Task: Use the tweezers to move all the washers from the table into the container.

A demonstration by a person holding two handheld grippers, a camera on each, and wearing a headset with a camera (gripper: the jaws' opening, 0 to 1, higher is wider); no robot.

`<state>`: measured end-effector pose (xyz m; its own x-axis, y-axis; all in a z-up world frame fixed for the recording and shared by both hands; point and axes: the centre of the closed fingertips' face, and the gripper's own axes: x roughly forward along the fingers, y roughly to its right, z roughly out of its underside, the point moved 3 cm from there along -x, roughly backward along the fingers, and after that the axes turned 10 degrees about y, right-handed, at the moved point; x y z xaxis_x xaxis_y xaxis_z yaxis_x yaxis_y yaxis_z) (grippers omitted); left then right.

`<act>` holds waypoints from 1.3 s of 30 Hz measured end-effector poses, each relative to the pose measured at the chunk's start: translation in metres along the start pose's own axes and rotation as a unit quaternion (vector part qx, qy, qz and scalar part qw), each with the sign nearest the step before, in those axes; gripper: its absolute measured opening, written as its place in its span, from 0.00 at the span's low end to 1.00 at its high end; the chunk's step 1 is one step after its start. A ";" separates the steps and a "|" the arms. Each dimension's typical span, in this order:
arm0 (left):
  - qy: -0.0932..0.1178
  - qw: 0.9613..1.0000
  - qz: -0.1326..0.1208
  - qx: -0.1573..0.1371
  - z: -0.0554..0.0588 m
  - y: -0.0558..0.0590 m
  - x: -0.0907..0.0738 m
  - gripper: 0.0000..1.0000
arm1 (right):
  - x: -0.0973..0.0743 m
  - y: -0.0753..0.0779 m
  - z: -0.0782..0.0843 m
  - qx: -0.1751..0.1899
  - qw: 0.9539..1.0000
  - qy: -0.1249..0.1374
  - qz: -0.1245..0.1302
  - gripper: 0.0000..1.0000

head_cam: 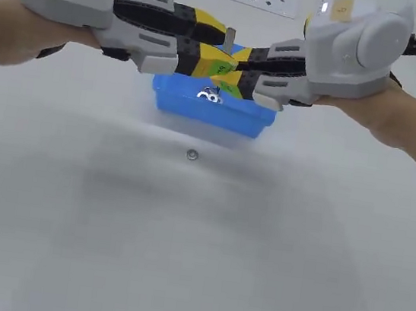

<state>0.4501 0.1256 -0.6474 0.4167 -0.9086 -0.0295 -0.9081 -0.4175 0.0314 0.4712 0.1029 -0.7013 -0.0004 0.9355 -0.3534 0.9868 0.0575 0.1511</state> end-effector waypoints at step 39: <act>-0.016 0.994 -0.008 0.103 -0.018 -0.008 -0.003 0.04 | -0.018 -0.007 -0.001 -0.022 0.999 -0.030 0.006 0.25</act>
<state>0.4567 0.1308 -0.6291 0.4324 -0.8997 -0.0605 -0.8919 -0.4168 -0.1755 0.4638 0.0857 -0.6949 0.0222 0.9140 -0.4050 0.9785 0.0633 0.1965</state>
